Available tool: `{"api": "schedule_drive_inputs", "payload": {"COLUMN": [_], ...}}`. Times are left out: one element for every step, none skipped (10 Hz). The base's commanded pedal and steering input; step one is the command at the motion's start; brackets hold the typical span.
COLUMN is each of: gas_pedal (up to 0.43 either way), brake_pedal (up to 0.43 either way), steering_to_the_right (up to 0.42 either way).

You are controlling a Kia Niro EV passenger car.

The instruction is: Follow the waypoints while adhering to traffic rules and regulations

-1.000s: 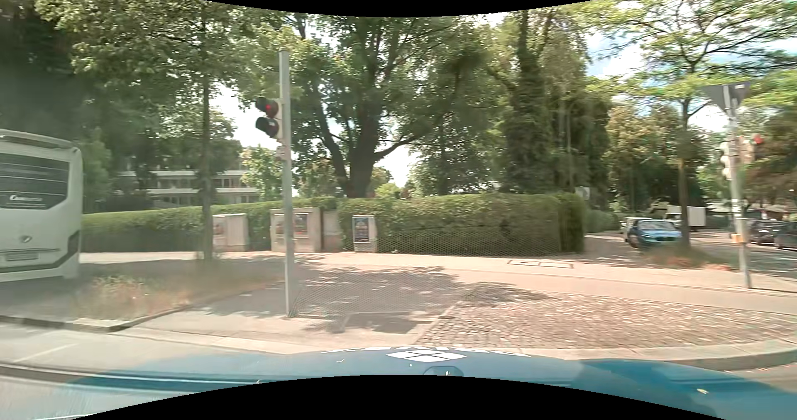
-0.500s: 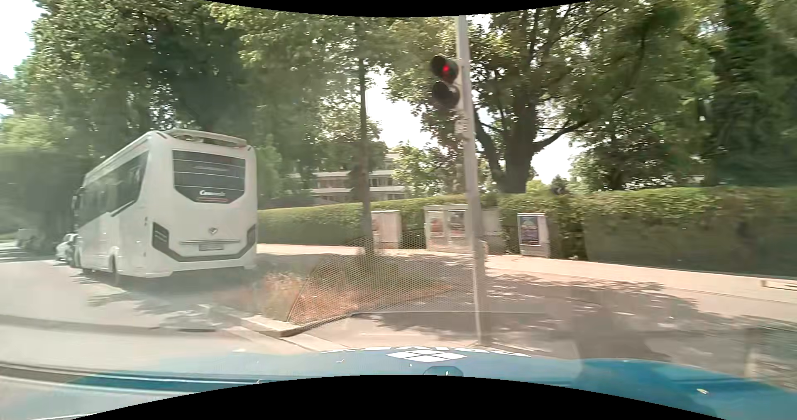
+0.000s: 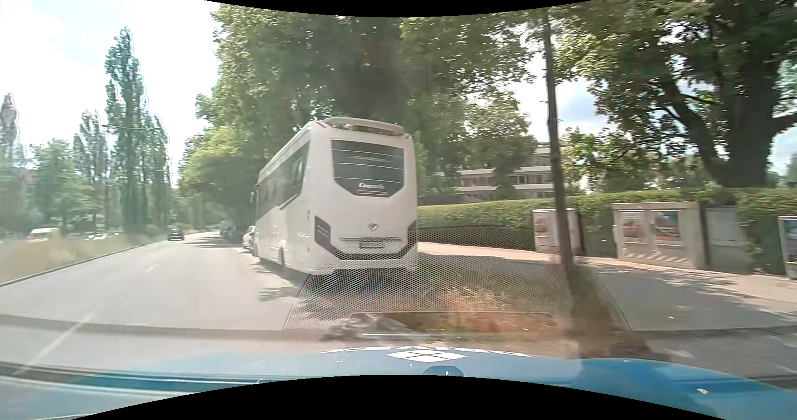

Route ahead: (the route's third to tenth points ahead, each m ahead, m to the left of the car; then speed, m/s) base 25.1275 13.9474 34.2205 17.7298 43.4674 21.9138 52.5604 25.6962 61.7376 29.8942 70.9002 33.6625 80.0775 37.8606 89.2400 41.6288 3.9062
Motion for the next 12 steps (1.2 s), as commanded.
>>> {"api": "schedule_drive_inputs", "payload": {"gas_pedal": [0.319, 0.350, 0.390, 0.421, 0.461, 0.500, 0.512, 0.551, 0.591, 0.630, 0.661, 0.681], "brake_pedal": [0.000, 0.000, 0.000, 0.000, 0.000, 0.000, 0.000, 0.000, 0.000, 0.000, 0.000, 0.000], "steering_to_the_right": [-0.700, -0.641, -0.588, -0.522, -0.462, -0.386, -0.316, -0.259, -0.193, -0.137, -0.081, -0.045]}}
